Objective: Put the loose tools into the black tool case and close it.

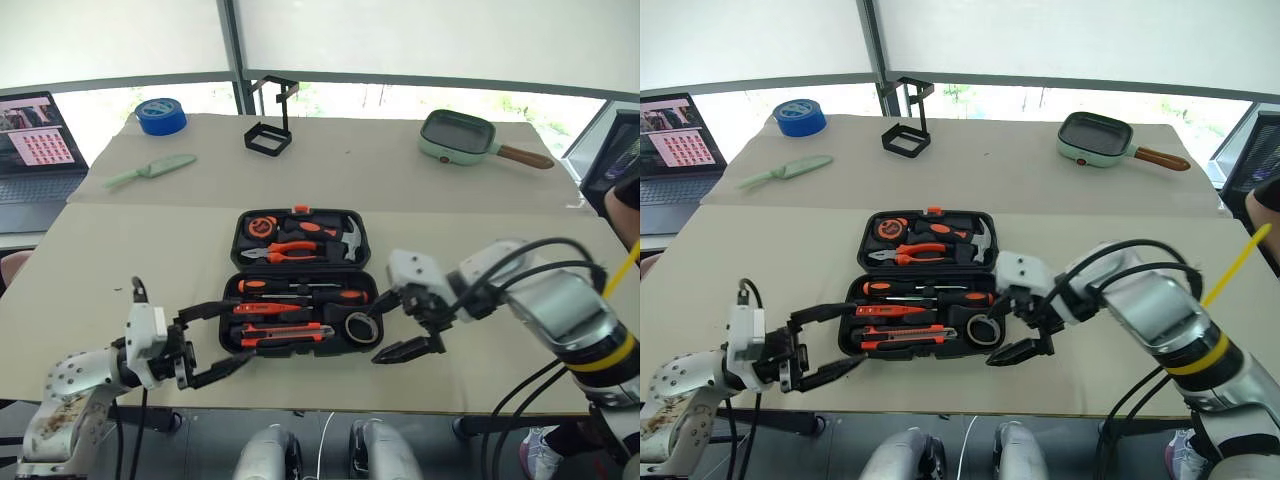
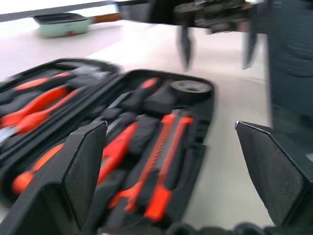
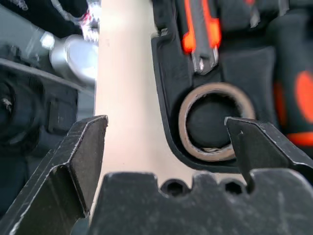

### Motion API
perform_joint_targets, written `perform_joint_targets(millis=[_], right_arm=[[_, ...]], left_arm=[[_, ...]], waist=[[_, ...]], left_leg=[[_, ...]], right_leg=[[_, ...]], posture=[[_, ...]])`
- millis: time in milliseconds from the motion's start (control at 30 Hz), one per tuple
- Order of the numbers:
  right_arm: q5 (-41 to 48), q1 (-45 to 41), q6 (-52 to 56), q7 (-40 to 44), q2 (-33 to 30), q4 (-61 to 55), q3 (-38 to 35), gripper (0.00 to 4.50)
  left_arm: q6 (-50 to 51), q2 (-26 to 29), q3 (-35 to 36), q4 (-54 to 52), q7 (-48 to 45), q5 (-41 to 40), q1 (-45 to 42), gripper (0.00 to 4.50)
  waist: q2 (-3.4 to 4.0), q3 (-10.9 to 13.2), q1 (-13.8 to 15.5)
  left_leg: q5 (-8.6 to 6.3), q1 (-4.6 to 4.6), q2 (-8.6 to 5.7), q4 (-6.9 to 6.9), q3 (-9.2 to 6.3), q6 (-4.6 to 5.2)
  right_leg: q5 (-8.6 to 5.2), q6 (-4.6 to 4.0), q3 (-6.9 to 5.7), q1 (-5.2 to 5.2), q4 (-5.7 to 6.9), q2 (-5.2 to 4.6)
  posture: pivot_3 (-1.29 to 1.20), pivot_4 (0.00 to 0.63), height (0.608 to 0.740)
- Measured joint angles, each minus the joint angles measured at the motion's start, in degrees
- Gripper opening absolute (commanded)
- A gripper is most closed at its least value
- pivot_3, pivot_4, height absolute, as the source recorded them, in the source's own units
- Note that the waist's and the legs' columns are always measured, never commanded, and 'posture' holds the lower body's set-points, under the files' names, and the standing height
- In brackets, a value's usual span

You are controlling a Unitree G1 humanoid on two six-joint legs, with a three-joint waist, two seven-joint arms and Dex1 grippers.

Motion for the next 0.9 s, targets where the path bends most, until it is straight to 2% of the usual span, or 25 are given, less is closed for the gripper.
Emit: perform_joint_targets(millis=[167, 233, 267, 333, 400, 433, 467, 567, 600, 633, 667, 900], right_arm=[[0.82, 5.94, -7.94, -2.82, 1.66, 4.39, -8.55, 4.48], [0.61, 7.40, -10.79, -5.41, 4.28, 5.44, -10.44, 3.98], [-0.41, 8.29, -13.27, -7.22, 5.86, 6.57, -11.03, 3.80], [-4.45, 10.07, -18.98, -11.59, 7.79, 10.38, -11.02, 3.14], [-9.37, 10.65, -23.68, -15.89, 8.82, 15.40, -10.54, 2.52], [-12.33, 10.58, -27.19, -18.80, 10.15, 18.65, -10.51, 2.04], [-14.06, 10.23, -29.65, -20.95, 11.66, 21.09, -10.47, 1.79], [-18.33, 8.07, -36.48, -25.98, 16.52, 27.53, -9.01, 0.67], [-19.79, 6.92, -39.22, -26.88, 17.87, 30.15, -8.26, 0.43], [-20.57, 6.18, -40.54, -27.51, 18.62, 31.79, -7.79, 0.02], [-21.76, 5.18, -43.09, -27.88, 19.73, 34.54, -7.18, 0.00], [-22.61, 2.84, -46.83, -25.35, 23.97, 40.50, -5.54, 0.00]], left_arm=[[3.10, 0.08, 6.12, 2.42, 4.20, -1.54, 0.33, 4.50], [4.98, 0.38, 7.76, 3.25, 5.45, -2.57, -0.22, 4.50], [6.68, 1.12, 7.88, 4.33, 6.42, -2.79, -0.97, 4.24], [10.21, 2.49, 8.11, 8.47, 10.87, -1.19, -3.61, 3.76], [12.35, 2.97, 8.53, 13.14, 15.67, 1.40, -5.78, 3.06], [13.71, 2.75, 8.48, 15.33, 18.38, 2.53, -7.45, 2.58], [14.61, 2.21, 8.26, 16.40, 20.27, 3.32, -9.28, 2.29], [17.91, 0.14, 6.14, 17.52, 24.37, 3.99, -14.84, 1.07], [18.83, -0.21, 4.64, 17.90, 24.97, 4.68, -16.40, 0.83], [19.26, -0.44, 3.48, 18.09, 25.19, 5.19, -17.36, 0.36], [19.50, -0.97, 1.57, 18.76, 25.17, 5.98, -18.68, 0.06], [23.05, -1.86, -5.78, 22.37, 22.90, 8.44, -24.05, 0.06]], waist=[[-0.07, 0.05, -0.08], [-0.08, 0.05, -0.17], [-0.08, 0.05, -0.11], [-0.08, 0.05, 0.06], [-0.05, 0.09, 0.08], [-0.08, 0.11, 0.02], [-0.12, 0.13, -0.01], [-0.17, 0.16, -0.17], [-0.17, 0.16, -0.33], [-0.17, 0.16, -0.40], [-0.16, 0.16, -0.58], [-0.16, 0.17, -1.49]], left_leg=[[0.01, -0.01, 0.00, -0.02, 0.02, -0.02], [0.04, 0.01, 0.02, -0.02, 0.01, -0.07], [0.05, 0.02, 0.02, -0.04, 0.01, -0.13], [0.09, 0.04, -0.01, -0.04, 0.03, -0.22], [0.09, 0.04, -0.04, -0.03, 0.08, -0.27], [0.09, 0.04, -0.04, -0.03, 0.10, -0.30], [0.11, 0.05, -0.04, -0.02, 0.11, -0.33], [0.18, 0.04, -0.05, -0.04, 0.17, -0.35], [0.21, 0.06, -0.05, -0.06, 0.21, -0.33], [0.22, 0.07, -0.06, -0.06, 0.22, -0.31], [0.23, 0.06, -0.06, -0.08, 0.25, -0.31], [0.32, 0.10, 0.01, -0.11, 0.28, -0.39]], right_leg=[[-0.01, 0.05, 0.01, 0.00, -0.01, 0.01], [-0.02, 0.07, 0.02, 0.01, 0.01, 0.05], [-0.06, 0.12, 0.00, 0.04, 0.02, 0.07], [-0.16, 0.30, -0.01, 0.03, 0.10, 0.11], [-0.13, 0.36, 0.01, 0.01, 0.13, 0.13], [-0.12, 0.37, 0.03, 0.02, 0.14, 0.14], [-0.11, 0.37, 0.03, 0.02, 0.14, 0.15], [-0.06, 0.31, 0.04, 0.00, 0.20, 0.25], [0.12, -0.01, 0.06, 0.02, 0.21, 0.33], [0.13, -0.03, 0.06, 0.02, 0.21, 0.37], [0.13, -0.04, 0.06, 0.02, 0.18, 0.43], [0.11, -0.07, 0.22, 0.02, 0.18, 0.76]], posture=[[0.00, 0.150, 0.740], [0.00, 0.150, 0.740], [0.00, 0.150, 0.740], [0.00, 0.150, 0.740], [0.00, 0.150, 0.740], [0.00, 0.150, 0.740], [0.00, 0.150, 0.740], [0.00, 0.150, 0.740], [0.00, 0.150, 0.740], [0.00, 0.150, 0.740], [0.00, 0.150, 0.740], [0.00, 0.150, 0.740]])
